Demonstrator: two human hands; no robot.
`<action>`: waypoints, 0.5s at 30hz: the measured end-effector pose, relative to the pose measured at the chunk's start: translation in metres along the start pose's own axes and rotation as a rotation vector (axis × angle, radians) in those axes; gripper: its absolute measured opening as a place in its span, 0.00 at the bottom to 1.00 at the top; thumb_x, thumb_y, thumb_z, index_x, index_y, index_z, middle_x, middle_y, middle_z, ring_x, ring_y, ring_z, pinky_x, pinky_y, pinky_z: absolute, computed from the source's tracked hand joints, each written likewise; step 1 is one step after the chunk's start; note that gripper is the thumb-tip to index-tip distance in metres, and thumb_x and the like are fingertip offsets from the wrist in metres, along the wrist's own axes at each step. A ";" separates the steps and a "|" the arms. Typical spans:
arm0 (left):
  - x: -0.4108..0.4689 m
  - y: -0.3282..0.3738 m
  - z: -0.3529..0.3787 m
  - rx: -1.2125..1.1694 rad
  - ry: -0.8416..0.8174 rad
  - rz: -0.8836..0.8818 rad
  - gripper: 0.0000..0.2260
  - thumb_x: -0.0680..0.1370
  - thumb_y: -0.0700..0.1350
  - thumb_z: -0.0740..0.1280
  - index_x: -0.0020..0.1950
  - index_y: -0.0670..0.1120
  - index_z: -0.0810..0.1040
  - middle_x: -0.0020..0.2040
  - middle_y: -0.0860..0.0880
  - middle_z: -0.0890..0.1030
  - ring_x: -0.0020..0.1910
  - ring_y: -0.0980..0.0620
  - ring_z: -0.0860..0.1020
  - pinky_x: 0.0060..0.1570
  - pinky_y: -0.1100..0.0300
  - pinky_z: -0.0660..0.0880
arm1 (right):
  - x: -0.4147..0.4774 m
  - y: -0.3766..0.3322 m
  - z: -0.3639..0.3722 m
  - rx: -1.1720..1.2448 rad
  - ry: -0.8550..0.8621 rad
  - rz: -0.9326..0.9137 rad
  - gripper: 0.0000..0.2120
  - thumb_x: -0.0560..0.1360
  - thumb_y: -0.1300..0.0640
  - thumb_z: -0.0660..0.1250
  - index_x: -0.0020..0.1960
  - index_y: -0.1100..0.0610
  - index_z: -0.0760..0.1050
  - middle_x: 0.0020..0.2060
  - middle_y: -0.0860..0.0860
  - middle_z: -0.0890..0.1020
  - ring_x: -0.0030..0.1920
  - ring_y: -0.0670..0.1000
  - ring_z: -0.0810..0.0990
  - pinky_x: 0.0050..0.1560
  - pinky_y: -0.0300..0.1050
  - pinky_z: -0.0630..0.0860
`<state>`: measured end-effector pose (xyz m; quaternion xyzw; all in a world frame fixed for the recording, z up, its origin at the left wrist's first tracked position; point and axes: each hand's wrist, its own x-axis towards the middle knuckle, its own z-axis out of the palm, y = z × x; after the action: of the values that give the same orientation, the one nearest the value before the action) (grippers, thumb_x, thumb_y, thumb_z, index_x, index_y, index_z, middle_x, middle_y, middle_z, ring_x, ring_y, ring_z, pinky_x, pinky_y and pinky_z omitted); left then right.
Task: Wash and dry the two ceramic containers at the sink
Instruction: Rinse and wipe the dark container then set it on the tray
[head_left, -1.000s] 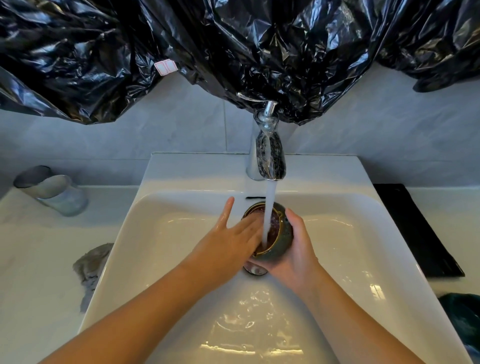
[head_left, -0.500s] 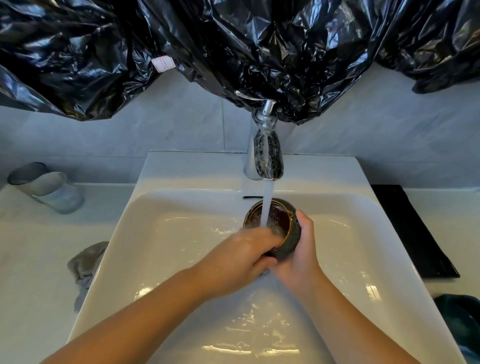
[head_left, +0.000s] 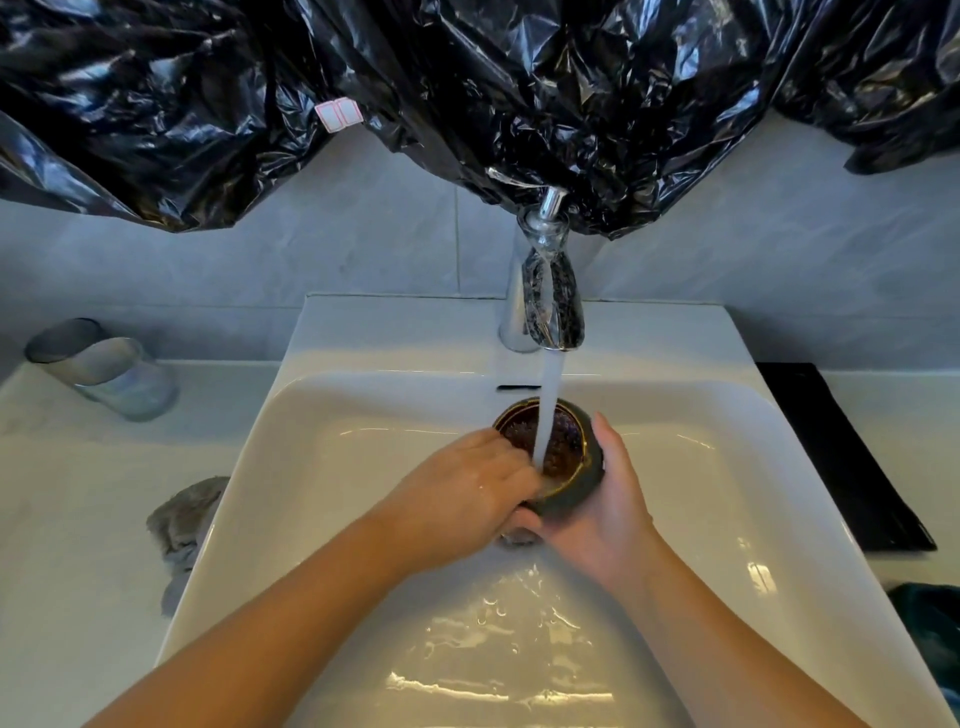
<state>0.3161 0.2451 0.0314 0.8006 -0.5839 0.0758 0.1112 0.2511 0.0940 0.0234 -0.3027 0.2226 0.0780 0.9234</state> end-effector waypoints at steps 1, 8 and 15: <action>0.004 0.009 -0.002 -0.059 0.003 -0.069 0.19 0.80 0.56 0.55 0.46 0.44 0.77 0.42 0.47 0.80 0.41 0.46 0.77 0.50 0.58 0.68 | 0.000 0.003 0.001 -0.013 -0.009 0.001 0.31 0.76 0.39 0.57 0.65 0.62 0.77 0.55 0.62 0.82 0.52 0.58 0.82 0.47 0.50 0.78; 0.006 0.022 -0.005 -0.068 -0.059 -0.102 0.10 0.79 0.49 0.62 0.56 0.46 0.74 0.53 0.47 0.79 0.52 0.46 0.77 0.60 0.51 0.70 | 0.000 -0.001 -0.002 -0.043 0.067 -0.017 0.32 0.73 0.37 0.58 0.63 0.60 0.79 0.58 0.62 0.83 0.55 0.59 0.83 0.47 0.51 0.80; 0.000 0.003 0.000 0.290 -0.130 0.091 0.09 0.68 0.41 0.74 0.46 0.49 0.82 0.47 0.49 0.85 0.53 0.51 0.82 0.72 0.40 0.56 | 0.002 -0.003 -0.008 -0.039 0.082 0.013 0.26 0.78 0.39 0.58 0.52 0.58 0.85 0.54 0.61 0.85 0.49 0.59 0.86 0.52 0.61 0.80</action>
<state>0.3134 0.2439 0.0317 0.7841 -0.6085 0.1123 -0.0472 0.2508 0.0872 0.0186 -0.3219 0.2606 0.0758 0.9071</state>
